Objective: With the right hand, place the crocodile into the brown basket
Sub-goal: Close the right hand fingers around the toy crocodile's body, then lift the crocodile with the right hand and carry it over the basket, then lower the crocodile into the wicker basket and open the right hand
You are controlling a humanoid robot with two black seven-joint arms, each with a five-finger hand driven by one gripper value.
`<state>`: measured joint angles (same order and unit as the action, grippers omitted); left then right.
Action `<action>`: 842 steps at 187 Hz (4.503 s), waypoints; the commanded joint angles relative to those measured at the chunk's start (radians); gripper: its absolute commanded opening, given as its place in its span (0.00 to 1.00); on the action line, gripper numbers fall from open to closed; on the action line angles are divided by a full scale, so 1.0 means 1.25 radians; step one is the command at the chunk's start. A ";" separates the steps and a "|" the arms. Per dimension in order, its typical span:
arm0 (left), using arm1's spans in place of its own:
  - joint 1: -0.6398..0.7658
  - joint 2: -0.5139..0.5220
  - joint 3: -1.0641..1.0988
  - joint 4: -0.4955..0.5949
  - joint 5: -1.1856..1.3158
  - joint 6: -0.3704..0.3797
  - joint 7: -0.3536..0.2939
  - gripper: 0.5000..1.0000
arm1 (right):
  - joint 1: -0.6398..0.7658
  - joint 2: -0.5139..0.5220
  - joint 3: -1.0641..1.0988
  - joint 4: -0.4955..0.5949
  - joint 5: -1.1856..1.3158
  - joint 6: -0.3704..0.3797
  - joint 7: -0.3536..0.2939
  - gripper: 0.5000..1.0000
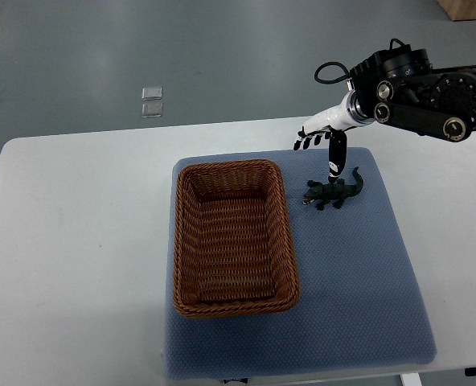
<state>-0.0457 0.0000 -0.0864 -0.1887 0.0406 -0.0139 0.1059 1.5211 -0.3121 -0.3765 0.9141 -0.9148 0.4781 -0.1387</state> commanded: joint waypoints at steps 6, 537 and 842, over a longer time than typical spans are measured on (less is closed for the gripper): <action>0.000 0.000 -0.001 -0.001 0.001 0.000 0.000 1.00 | -0.022 0.003 -0.002 -0.001 -0.016 -0.003 0.001 0.85; 0.001 0.000 -0.002 0.000 -0.001 0.000 0.002 1.00 | 0.274 0.126 -0.058 0.192 0.106 -0.045 -0.004 0.00; 0.001 0.000 -0.003 0.001 -0.001 0.000 0.002 1.00 | -0.003 0.250 -0.055 0.007 0.103 -0.103 -0.002 0.80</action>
<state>-0.0445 0.0000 -0.0890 -0.1873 0.0397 -0.0138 0.1080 1.5140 0.0000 -0.4492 0.9264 -0.7897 0.3489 -0.1426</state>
